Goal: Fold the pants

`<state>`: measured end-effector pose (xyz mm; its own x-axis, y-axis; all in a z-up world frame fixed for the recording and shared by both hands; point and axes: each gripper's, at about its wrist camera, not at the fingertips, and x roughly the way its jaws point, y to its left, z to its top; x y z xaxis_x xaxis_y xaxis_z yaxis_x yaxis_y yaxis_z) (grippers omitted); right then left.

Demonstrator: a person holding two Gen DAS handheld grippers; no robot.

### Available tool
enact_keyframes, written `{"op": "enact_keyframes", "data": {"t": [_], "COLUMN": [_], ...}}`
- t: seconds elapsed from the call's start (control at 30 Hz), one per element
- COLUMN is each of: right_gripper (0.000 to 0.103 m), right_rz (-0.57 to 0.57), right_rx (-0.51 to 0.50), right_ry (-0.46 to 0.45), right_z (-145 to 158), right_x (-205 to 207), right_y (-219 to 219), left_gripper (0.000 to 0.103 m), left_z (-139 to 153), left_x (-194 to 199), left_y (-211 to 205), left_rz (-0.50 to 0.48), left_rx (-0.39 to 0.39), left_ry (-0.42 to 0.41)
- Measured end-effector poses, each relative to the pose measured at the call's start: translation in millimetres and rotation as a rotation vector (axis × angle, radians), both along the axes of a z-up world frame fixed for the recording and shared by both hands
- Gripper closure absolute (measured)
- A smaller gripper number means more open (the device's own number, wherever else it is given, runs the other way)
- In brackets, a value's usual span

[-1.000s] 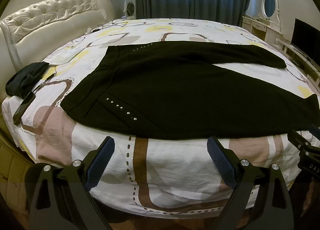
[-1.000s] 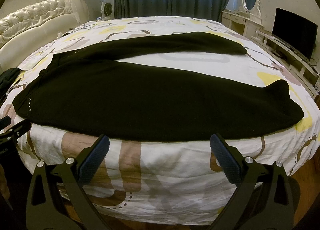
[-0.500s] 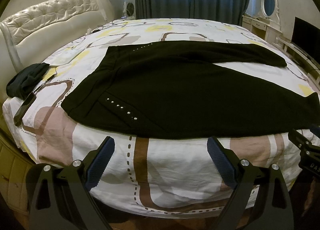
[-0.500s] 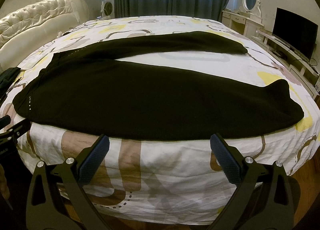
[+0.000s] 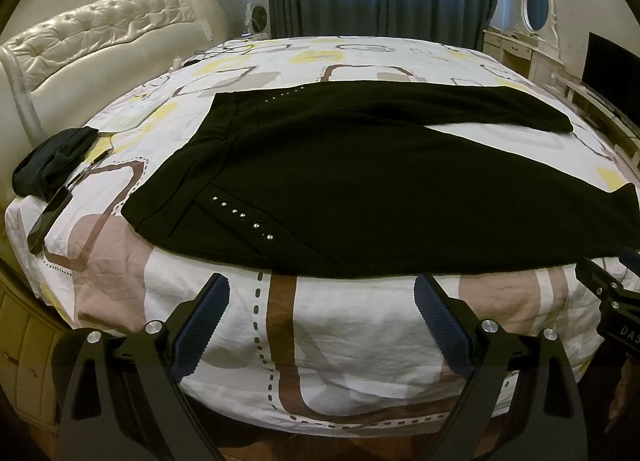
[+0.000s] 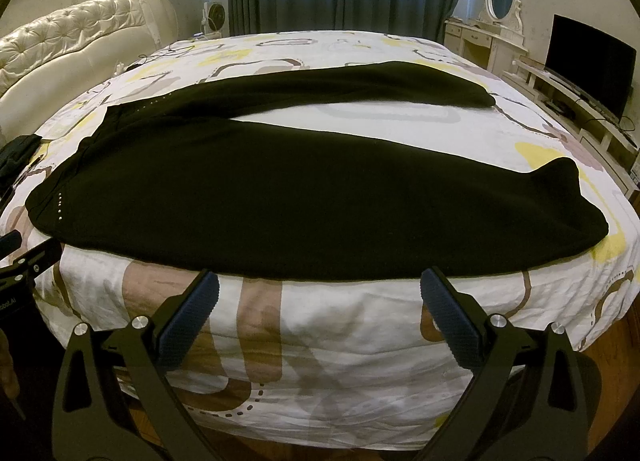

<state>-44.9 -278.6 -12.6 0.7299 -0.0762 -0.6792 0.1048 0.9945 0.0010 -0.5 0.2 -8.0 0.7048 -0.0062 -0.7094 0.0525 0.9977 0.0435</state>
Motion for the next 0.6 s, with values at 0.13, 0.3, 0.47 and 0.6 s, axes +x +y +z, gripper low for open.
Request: {"op": "enact_keyframes", "data": {"t": [0.13, 0.3, 0.47, 0.6], "right_gripper": [0.002, 0.002, 0.002, 0.002], "right_rz": [0.001, 0.002, 0.007, 0.021], "right_rx": [-0.002, -0.001, -0.009, -0.007], "right_ry": [0.0, 0.001, 0.004, 0.013], "right_z": [0, 0, -5, -6], "right_x": [0, 0, -1, 6], "right_y": [0, 0, 0, 1], "left_gripper": [0.01, 0.01, 0.01, 0.01], "left_z": [0, -1, -2, 1], "left_x": [0, 1, 8, 19], "left_y": [-1, -2, -1, 3], "left_rz": [-0.006, -0.018, -0.032, -0.059], "left_rx": [0.006, 0.015, 0.036, 0.039], "left_ry": [0.003, 0.008, 0.013, 0.025]}}
